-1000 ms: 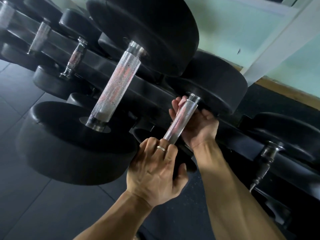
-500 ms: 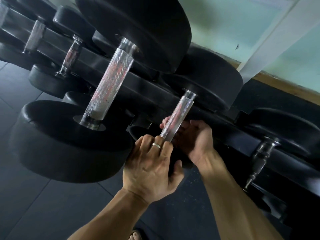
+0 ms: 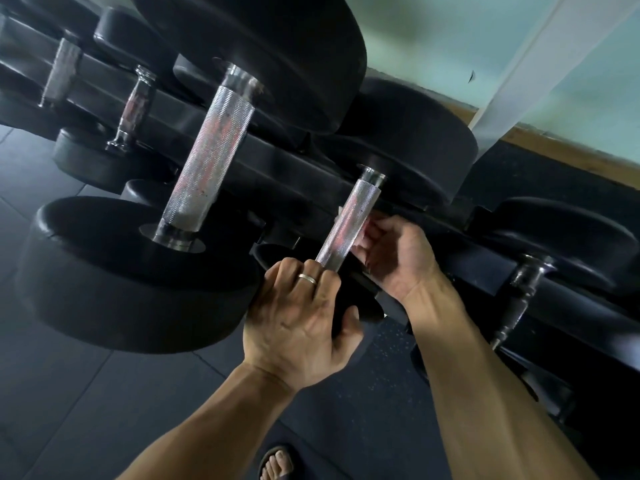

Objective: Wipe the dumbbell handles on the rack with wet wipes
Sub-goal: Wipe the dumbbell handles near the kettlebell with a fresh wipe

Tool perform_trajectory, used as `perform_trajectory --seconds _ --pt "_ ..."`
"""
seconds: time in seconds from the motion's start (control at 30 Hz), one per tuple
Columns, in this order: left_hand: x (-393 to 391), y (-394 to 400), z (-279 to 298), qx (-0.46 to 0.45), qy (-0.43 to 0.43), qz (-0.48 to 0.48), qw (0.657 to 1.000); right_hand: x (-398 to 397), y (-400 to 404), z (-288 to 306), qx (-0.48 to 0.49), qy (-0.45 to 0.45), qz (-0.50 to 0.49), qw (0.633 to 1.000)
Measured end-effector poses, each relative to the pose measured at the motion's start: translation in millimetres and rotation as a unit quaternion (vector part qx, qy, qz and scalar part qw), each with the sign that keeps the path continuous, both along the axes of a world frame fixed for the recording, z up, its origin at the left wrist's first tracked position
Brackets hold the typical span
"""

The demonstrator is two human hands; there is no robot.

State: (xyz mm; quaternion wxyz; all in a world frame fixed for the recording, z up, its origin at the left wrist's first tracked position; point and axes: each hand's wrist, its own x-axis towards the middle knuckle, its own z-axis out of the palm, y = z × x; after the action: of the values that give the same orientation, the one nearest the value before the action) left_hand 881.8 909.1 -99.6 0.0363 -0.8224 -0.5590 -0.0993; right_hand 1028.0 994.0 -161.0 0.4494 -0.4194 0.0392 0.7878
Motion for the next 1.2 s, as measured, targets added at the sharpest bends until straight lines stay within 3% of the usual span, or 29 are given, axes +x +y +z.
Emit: perform_trajectory --seconds 0.07,0.17,0.27,0.43,0.6,0.7,0.77,0.93,1.03,1.2 --pt "0.3 0.1 0.6 0.004 -0.001 -0.003 1.0 -3.9 -13.2 -1.4 0.007 -0.018 0.038 0.999" --pt "0.4 0.0 1.0 0.011 -0.002 -0.005 1.0 -1.6 -31.6 1.3 0.056 -0.155 0.117 0.979" --pt "-0.4 -0.2 -0.3 0.01 -0.003 -0.011 1.0 7.9 -44.6 9.7 0.083 -0.247 0.124 0.958" --pt "-1.7 1.6 2.4 -0.015 -0.024 -0.025 0.999 21.9 -80.8 49.8 0.072 -0.202 0.035 0.976" --pt "-4.5 2.5 16.0 -0.124 -0.11 -0.027 0.986 13.4 -112.7 101.0 0.046 -0.243 -0.038 0.968" --pt "-11.5 -5.0 43.6 -0.251 -0.284 -0.053 0.924 2.4 -129.8 131.6 0.038 -0.279 -0.076 0.956" --pt "-13.9 -11.7 69.7 -0.312 -0.347 -0.085 0.88 -9.4 -138.8 151.1 0.041 -0.275 -0.111 0.954" --pt "-31.5 -17.8 123.6 -0.315 -0.406 -0.08 0.854 -45.6 -150.3 191.7 0.058 -0.225 -0.184 0.955" --pt "-53.0 -12.8 156.5 -0.31 -0.424 -0.071 0.848 -67.9 -148.2 219.7 0.084 -0.214 -0.176 0.957" --pt "-101.3 15.0 206.8 -0.326 -0.444 -0.035 0.834 -100.5 -130.4 249.0 0.063 -0.271 -0.147 0.949"
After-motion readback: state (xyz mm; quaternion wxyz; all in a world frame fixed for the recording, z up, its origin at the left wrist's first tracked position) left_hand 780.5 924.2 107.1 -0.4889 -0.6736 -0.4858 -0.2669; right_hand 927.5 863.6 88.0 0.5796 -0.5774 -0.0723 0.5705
